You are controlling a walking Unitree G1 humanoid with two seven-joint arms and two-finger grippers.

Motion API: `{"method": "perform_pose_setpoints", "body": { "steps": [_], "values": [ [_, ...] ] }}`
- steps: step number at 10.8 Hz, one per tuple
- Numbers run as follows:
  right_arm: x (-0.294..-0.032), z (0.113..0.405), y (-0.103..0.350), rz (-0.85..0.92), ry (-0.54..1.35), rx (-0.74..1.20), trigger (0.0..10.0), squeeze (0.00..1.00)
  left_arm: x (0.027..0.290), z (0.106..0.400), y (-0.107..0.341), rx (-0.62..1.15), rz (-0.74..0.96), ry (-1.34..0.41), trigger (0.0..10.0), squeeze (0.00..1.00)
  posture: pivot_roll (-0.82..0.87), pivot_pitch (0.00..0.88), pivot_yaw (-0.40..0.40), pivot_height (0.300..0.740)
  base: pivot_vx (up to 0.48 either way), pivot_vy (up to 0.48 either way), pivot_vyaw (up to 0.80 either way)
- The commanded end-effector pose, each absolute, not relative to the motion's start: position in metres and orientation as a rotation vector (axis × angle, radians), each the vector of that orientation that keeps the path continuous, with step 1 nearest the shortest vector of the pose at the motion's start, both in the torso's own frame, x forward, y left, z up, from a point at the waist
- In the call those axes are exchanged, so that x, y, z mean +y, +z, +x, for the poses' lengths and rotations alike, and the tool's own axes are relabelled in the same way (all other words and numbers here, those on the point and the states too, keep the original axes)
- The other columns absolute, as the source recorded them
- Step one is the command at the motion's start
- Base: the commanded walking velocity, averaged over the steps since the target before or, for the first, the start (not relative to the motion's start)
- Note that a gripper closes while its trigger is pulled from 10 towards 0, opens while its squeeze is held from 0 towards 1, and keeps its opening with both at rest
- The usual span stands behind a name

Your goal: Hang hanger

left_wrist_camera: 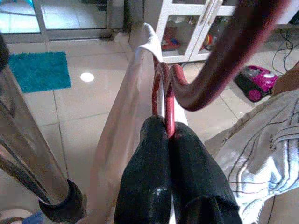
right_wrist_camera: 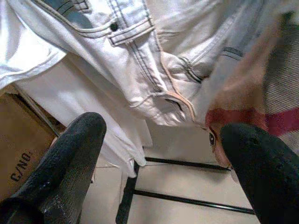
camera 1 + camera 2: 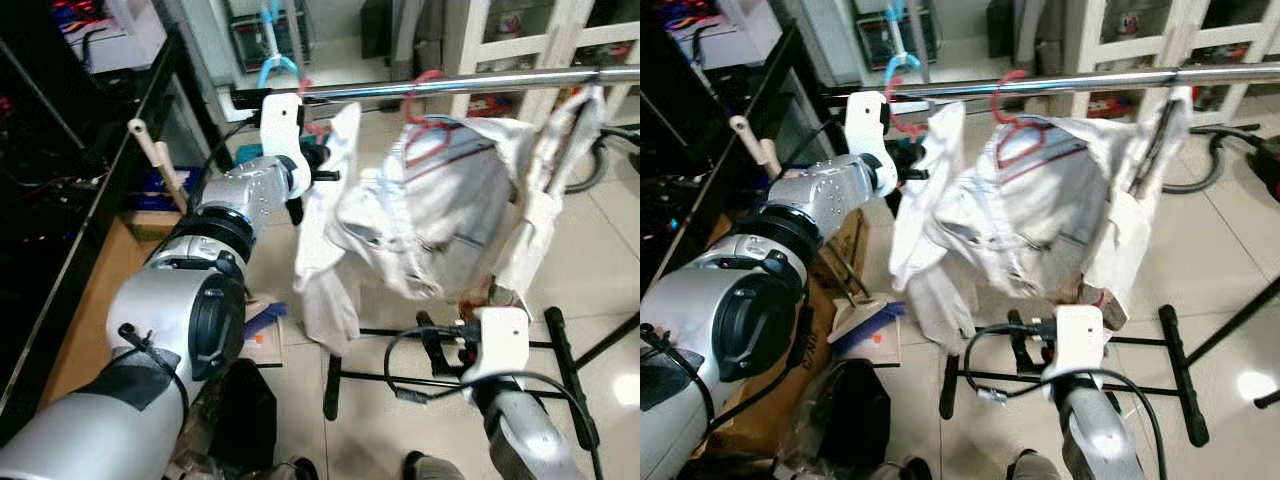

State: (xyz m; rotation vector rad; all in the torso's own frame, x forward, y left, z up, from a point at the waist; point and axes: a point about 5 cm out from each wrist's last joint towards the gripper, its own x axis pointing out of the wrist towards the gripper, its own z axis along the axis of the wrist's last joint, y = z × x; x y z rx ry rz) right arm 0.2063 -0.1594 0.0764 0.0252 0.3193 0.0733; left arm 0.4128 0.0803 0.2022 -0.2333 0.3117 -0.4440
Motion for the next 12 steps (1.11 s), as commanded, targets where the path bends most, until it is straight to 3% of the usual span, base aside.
{"method": "perform_pose_setpoints", "body": {
  "steps": [1, 2, 9, 12],
  "values": [
    [-0.155, 0.207, 0.073, 0.036, 0.093, 0.337, 10.0, 0.00, 0.079, 0.397, 0.154, 0.510, -0.241, -0.447, 10.0, 0.59, -0.21, 0.103, 0.165, 0.740, 0.000, 0.000, 0.00],
    [-0.153, 0.212, 0.074, 0.034, 0.101, 0.330, 10.0, 0.00, 0.081, 0.397, 0.152, 0.498, -0.192, -0.439, 10.0, 1.00, -0.21, 0.091, 0.165, 0.740, 0.000, 0.000, 0.00],
    [-0.153, 0.222, 0.072, 0.028, 0.114, 0.317, 10.0, 0.00, 0.049, 0.397, 0.189, 0.346, -0.048, -0.700, 10.0, 1.00, -0.19, 0.062, 0.165, 0.740, 0.000, 0.000, 0.00],
    [-0.157, 0.224, 0.069, 0.019, 0.122, 0.323, 10.0, 0.00, 0.062, 0.380, 0.179, 0.369, -0.008, -0.707, 10.0, 1.00, -0.16, 0.044, 0.145, 0.740, 0.000, 0.000, 0.00]
  ]
}}
